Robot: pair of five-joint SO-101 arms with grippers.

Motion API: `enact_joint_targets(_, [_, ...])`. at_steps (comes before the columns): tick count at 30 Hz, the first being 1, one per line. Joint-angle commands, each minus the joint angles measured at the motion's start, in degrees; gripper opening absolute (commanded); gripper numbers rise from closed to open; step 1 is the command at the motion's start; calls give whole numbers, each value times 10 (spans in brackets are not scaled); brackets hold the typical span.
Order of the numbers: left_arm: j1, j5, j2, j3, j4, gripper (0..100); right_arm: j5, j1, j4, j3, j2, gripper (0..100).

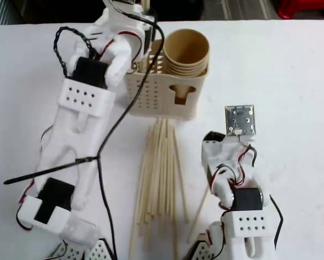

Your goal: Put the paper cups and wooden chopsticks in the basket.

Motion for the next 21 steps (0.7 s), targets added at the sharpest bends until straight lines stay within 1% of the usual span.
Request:
enact_joint_targets(1, [5,1,-51,-28,41,187,0,6,-12,-6,-9,21])
enact_joint_targets(3, [5,-2,-67,-25,68,187,0,5,-12,-6,-9,21])
enact_joint_targets(8, [4,-46,-112,-25,157,187,0,1,-12,-5,-9,21])
enact_joint_targets(13, [1,-48,-168,-24,255,187,0,0,-12,-6,-8,21])
enact_joint_targets(19, [1,-48,-222,-24,356,187,1,-47,-5,-7,-5,21])
enact_joint_targets(21, [0,-47,-233,-23,380,187,1,-63,22,-22,-4,21])
